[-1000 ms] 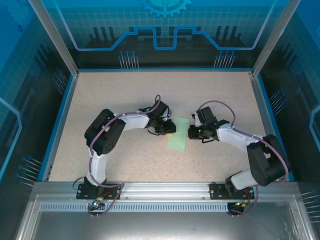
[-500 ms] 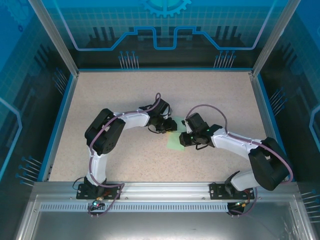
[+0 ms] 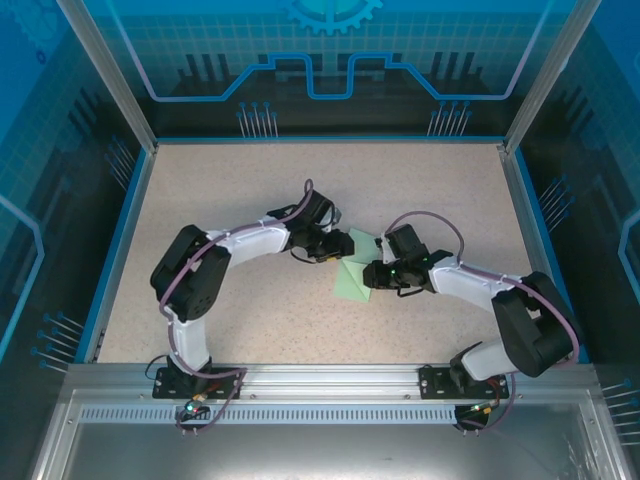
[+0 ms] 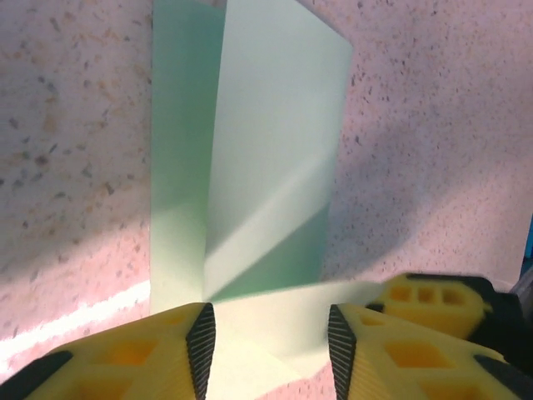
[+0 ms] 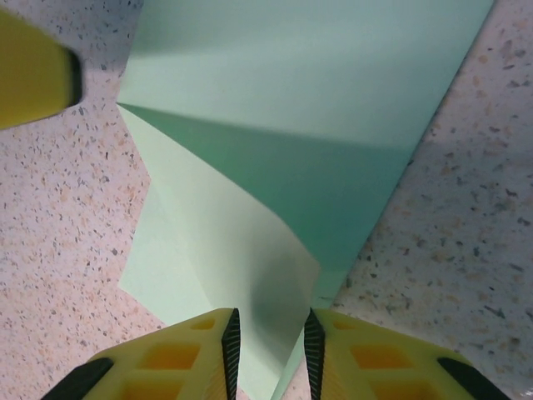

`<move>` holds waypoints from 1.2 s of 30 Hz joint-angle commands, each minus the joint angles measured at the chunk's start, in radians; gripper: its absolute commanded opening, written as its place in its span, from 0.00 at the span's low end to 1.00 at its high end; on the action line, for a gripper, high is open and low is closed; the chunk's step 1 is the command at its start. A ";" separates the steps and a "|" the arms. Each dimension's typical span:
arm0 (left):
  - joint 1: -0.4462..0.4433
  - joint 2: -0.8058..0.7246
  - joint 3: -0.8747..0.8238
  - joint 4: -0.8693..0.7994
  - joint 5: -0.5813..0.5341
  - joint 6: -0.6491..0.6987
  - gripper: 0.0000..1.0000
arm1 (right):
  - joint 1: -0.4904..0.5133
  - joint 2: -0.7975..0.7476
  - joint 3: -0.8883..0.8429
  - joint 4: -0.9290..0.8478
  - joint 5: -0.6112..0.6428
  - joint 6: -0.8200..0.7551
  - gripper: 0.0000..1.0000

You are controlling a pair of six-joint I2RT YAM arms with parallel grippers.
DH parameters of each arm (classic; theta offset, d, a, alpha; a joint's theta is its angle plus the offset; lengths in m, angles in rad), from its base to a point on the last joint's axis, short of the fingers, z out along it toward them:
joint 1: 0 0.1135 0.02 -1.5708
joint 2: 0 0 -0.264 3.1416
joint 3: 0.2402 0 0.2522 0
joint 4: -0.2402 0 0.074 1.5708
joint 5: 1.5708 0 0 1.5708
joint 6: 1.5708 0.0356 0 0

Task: Fold a paper plane with a square sheet of paper (pick it up from the middle)
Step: Fold the triangle a second time at the center of the table.

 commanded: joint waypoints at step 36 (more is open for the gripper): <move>-0.085 0.034 -0.209 0.395 0.025 -0.239 0.31 | -0.085 0.033 -0.073 0.078 -0.084 0.016 0.16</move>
